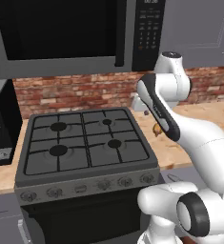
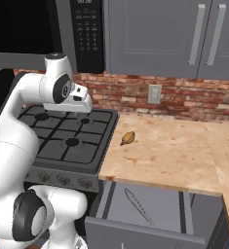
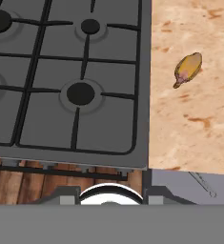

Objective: Pick the tongs from the drawer and place it on the counter.

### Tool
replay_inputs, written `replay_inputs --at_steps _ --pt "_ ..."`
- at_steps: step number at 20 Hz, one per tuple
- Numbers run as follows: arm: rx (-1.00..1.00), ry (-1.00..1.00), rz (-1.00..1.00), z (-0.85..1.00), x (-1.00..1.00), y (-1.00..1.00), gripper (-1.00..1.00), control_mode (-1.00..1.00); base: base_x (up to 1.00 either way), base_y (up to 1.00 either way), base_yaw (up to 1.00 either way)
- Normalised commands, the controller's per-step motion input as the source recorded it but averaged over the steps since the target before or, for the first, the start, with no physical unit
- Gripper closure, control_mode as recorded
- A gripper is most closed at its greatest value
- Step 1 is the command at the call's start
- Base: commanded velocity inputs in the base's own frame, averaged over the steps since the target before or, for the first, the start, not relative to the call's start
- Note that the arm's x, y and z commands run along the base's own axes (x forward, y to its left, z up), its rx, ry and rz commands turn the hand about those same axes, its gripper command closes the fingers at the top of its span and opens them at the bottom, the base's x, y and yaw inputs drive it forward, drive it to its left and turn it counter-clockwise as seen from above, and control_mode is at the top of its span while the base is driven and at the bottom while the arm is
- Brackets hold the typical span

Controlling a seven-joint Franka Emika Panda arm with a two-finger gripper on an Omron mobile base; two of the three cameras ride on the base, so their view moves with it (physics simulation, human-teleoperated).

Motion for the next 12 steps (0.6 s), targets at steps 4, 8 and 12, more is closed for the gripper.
replay_inputs --at_steps 4,8,12 --pt "0.00 0.00 0.00 0.00 -0.22 0.00 -1.00 -1.00 0.00 0.00 0.00" --pt "0.00 0.00 0.00 0.00 -0.57 -0.08 -1.00 -1.00 0.00 0.00 0.00" --pt "0.00 0.00 0.00 0.00 -0.72 -0.14 -1.00 -1.00 0.00 0.00 0.00"
